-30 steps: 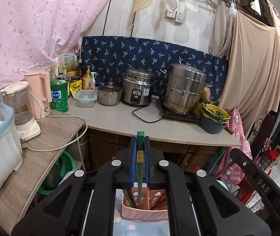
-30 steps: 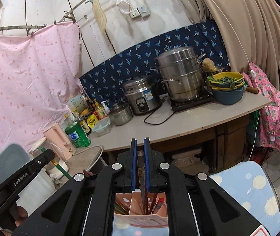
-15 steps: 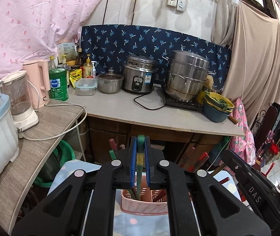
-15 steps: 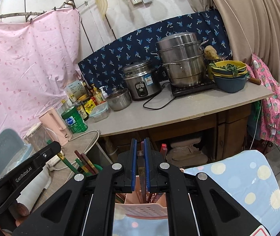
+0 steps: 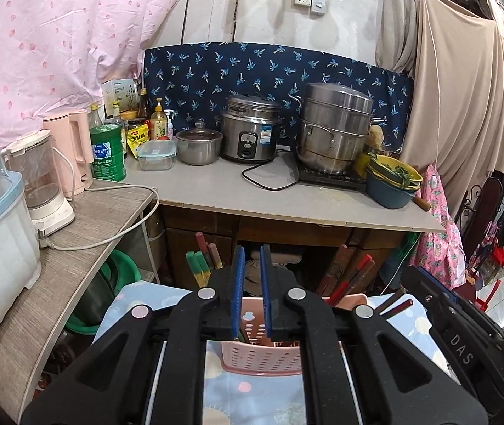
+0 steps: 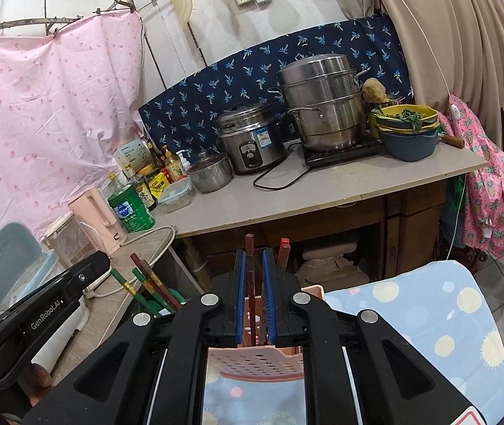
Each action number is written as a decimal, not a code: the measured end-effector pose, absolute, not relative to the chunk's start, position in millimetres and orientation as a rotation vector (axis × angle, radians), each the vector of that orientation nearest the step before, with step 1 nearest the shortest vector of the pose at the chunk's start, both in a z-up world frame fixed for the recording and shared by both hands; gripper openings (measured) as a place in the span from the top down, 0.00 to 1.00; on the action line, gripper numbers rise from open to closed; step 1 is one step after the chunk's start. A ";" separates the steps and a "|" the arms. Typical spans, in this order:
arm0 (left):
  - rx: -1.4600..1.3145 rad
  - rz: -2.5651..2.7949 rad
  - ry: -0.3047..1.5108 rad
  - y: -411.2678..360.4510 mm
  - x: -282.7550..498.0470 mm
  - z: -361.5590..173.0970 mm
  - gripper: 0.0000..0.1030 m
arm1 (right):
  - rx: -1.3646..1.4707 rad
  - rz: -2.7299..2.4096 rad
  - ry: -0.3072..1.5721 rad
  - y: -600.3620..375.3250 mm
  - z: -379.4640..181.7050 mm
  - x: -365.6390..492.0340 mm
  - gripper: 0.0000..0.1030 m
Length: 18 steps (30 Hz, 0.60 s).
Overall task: Organize utensils
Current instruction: 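Lower the chopsticks into the pink holder and open both tools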
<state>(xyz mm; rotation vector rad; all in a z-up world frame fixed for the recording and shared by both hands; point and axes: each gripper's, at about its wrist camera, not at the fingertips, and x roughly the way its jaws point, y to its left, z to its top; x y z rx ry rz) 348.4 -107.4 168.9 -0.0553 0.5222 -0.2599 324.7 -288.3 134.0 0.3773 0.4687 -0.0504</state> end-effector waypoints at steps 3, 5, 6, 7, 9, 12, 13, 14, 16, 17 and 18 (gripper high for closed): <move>-0.050 -0.261 0.522 -107.9 343.5 169.5 0.92 | 0.369 -0.053 0.467 -287.2 136.3 319.0 0.88; -0.047 -0.262 0.521 -108.5 339.4 170.5 0.92 | 0.363 -0.053 0.466 -286.3 138.1 314.1 0.88; -0.045 -0.262 0.521 -108.8 337.6 171.2 0.91 | 0.360 -0.053 0.464 -285.8 138.5 311.6 0.88; -0.044 -0.263 0.520 -109.0 334.7 171.8 0.90 | 0.356 -0.055 0.463 -285.4 139.4 308.8 0.88; -0.042 -0.263 0.516 -108.7 330.1 173.5 0.83 | 0.349 -0.057 0.462 -284.8 141.2 303.3 0.88; -0.034 -0.262 0.507 -107.9 321.5 176.1 0.81 | 0.337 -0.062 0.463 -283.5 142.9 294.8 0.88; -0.031 -0.264 0.507 -107.7 318.5 176.8 0.81 | 0.334 -0.062 0.464 -283.2 143.2 291.9 0.88; -0.030 -0.264 0.506 -107.5 316.0 177.8 0.81 | 0.329 -0.064 0.464 -282.4 143.6 288.0 0.88; -0.028 -0.266 0.506 -107.2 309.9 178.7 0.80 | 0.320 -0.066 0.465 -280.3 144.5 281.6 0.88; -0.026 -0.267 0.505 -106.9 306.0 179.1 0.80 | 0.316 -0.066 0.465 -279.6 144.8 278.3 0.88; -0.025 -0.268 0.505 -106.2 303.1 179.3 0.80 | 0.309 -0.066 0.465 -278.5 145.0 273.3 0.88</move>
